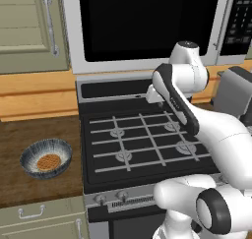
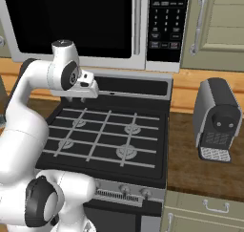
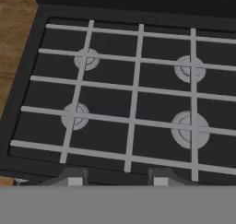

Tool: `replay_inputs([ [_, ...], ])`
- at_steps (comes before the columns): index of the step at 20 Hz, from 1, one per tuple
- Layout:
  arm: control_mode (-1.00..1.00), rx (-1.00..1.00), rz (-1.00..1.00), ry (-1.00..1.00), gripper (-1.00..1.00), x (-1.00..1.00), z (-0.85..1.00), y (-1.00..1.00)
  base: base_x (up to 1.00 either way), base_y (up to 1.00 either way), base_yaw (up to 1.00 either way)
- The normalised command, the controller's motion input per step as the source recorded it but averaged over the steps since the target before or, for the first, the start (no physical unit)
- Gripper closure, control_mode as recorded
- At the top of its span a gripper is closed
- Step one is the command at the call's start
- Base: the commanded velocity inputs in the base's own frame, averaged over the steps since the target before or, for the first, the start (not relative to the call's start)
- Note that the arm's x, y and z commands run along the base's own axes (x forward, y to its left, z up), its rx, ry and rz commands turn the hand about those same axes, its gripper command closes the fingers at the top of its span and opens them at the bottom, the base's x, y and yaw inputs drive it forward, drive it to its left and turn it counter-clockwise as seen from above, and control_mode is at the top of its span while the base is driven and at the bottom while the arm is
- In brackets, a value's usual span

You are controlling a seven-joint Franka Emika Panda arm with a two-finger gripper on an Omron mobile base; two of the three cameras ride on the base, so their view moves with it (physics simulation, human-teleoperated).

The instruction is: Open the microwave, place the bowl with waffle inside the microwave, then close the microwave door and turn it on.

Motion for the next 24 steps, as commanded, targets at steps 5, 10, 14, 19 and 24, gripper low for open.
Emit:
replay_inputs([
  [5,-1.00,0.00,0.00,-0.06,-1.00,-0.32,0.00,-0.01,0.00,0.00,0.00],
  [10,-1.00,0.05,0.00,-0.34,-1.00,-0.45,0.30,-0.21,0.00,0.00,0.00],
  [14,-1.00,0.08,-0.03,-0.44,-1.00,-0.42,0.58,-0.35,0.00,0.00,0.00],
  [19,-1.00,0.07,-0.06,-0.56,-1.00,-0.20,0.85,-0.56,0.00,0.00,0.00],
  [24,-1.00,0.11,-0.19,-0.41,-1.00,0.00,1.00,-0.89,0.00,0.00,0.00],
])
